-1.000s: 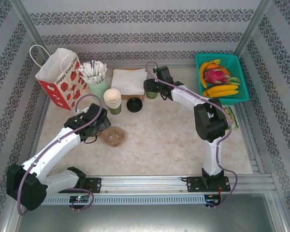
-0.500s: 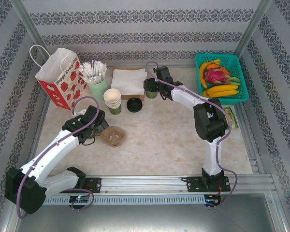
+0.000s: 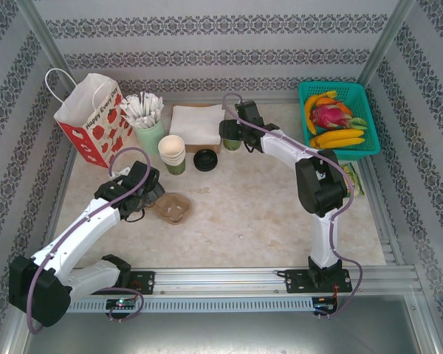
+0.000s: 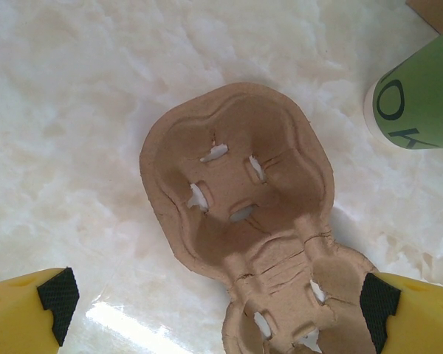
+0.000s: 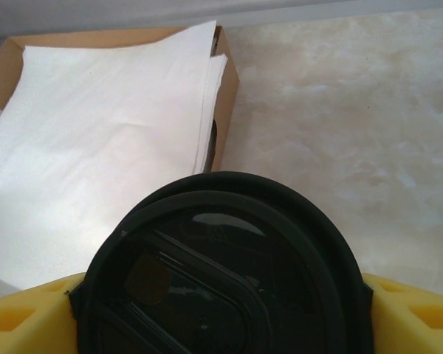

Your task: Pack the takeout coffee

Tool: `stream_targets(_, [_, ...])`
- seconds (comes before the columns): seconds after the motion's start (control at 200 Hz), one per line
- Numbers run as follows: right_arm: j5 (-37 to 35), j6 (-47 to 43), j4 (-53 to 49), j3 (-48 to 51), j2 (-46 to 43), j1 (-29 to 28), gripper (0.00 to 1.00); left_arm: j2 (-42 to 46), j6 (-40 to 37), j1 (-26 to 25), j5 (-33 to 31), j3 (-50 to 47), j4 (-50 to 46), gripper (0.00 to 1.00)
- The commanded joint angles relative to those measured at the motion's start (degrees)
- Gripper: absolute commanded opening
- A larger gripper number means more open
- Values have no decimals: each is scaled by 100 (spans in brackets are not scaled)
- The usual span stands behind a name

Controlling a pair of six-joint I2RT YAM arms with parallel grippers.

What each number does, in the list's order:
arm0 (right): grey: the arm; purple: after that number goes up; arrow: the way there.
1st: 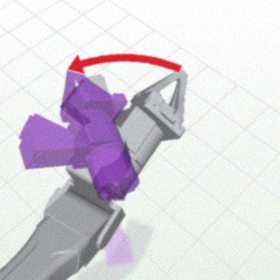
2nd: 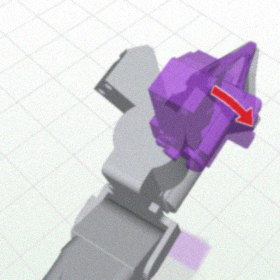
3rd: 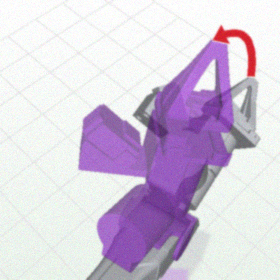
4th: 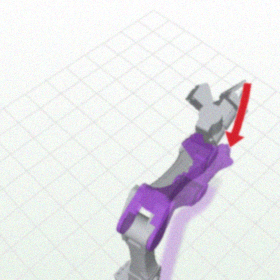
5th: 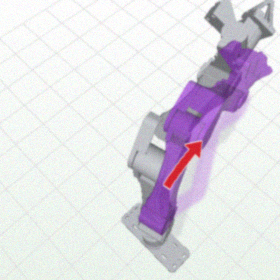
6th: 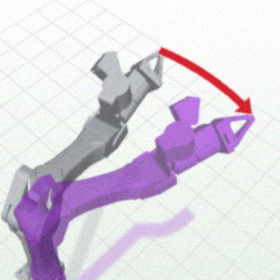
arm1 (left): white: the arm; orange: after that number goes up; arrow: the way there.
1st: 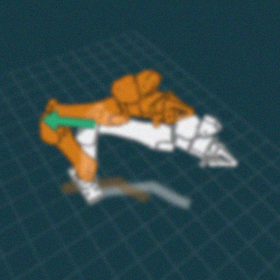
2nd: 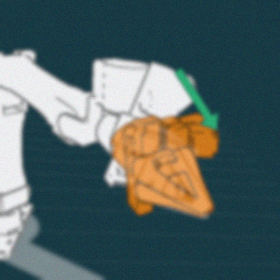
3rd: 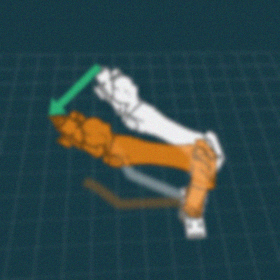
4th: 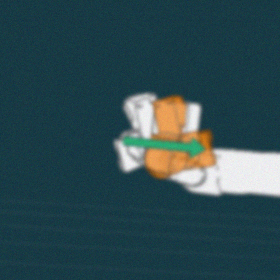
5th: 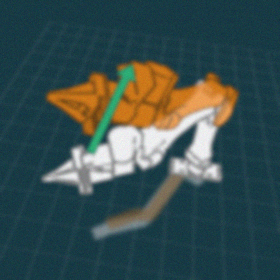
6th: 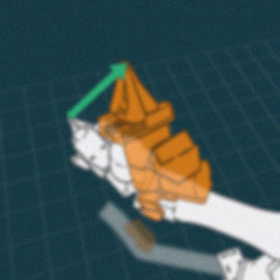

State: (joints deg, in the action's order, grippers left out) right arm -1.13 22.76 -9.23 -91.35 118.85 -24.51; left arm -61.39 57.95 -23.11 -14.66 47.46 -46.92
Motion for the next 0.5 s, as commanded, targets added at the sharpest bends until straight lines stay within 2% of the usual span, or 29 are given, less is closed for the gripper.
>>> stream_targets(0.0, [112, 16, -837, -251, 251, 27, 84, 2, 84, 99, -2, -59, -20, 100])
stream_targets(0.17, [365, 92, -868, -449, 195, 87, 87, -82, 44, 131, 40, 18, 4, 100])
stream_targets(0.495, [328, -87, -843, -555, 27, 96, 92, -128, 13, 135, 60, 52, -25, 100])
